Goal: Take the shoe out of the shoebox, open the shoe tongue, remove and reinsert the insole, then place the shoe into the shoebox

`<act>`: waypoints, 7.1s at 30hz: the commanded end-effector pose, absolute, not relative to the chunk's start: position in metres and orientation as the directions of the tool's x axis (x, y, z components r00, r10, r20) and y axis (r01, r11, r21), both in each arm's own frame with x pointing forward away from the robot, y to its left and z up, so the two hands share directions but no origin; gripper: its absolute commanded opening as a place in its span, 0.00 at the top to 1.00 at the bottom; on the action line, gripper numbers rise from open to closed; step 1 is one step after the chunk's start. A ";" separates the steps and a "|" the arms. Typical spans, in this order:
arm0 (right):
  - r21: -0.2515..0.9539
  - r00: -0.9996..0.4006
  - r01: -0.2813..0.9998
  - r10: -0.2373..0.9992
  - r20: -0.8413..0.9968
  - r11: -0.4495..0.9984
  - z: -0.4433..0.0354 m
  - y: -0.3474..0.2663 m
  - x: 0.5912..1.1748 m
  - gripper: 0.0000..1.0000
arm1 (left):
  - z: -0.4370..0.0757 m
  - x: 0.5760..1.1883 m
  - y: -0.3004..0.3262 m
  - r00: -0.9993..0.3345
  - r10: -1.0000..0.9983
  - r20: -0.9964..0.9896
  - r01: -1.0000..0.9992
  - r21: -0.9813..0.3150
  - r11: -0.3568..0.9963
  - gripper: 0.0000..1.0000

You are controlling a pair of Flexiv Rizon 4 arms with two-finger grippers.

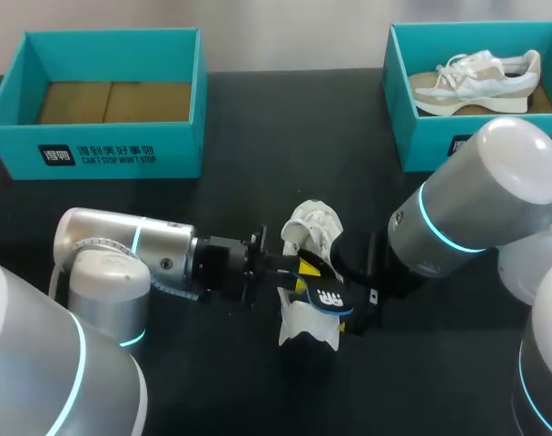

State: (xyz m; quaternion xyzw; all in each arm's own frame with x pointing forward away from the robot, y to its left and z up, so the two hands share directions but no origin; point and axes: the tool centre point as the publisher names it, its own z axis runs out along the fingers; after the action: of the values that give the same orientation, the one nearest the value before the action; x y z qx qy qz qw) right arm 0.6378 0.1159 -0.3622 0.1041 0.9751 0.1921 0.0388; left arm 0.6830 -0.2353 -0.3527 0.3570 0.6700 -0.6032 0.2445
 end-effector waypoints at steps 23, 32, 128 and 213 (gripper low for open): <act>0.383 -0.975 0.189 0.219 -0.037 0.904 -0.363 0.117 0.637 0.00 | -0.312 0.655 -0.228 -0.647 0.207 -0.734 0.752 -0.658 0.020 0.63; 0.383 -0.975 0.189 0.219 -0.037 0.904 -0.363 0.117 0.637 0.00 | -0.307 0.641 -0.228 -0.630 0.246 -0.737 0.765 -0.643 0.032 0.79; 0.383 -0.975 0.189 0.219 -0.037 0.904 -0.363 0.117 0.637 0.00 | -0.328 0.653 -0.245 -0.594 0.164 -0.787 0.801 -0.597 0.037 1.00; 0.331 -0.989 0.115 0.138 -0.048 0.937 -0.277 -0.036 0.649 0.00 | -0.204 0.682 -0.169 0.175 0.979 -0.102 0.888 -0.413 -0.202 1.00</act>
State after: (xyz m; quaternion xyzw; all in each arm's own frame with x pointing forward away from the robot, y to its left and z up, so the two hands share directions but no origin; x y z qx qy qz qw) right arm 0.6514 -0.0353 -0.2786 0.0645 0.9834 0.1663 0.0341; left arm 0.6774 -0.1652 -0.2083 0.6968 0.6322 -0.3383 0.0169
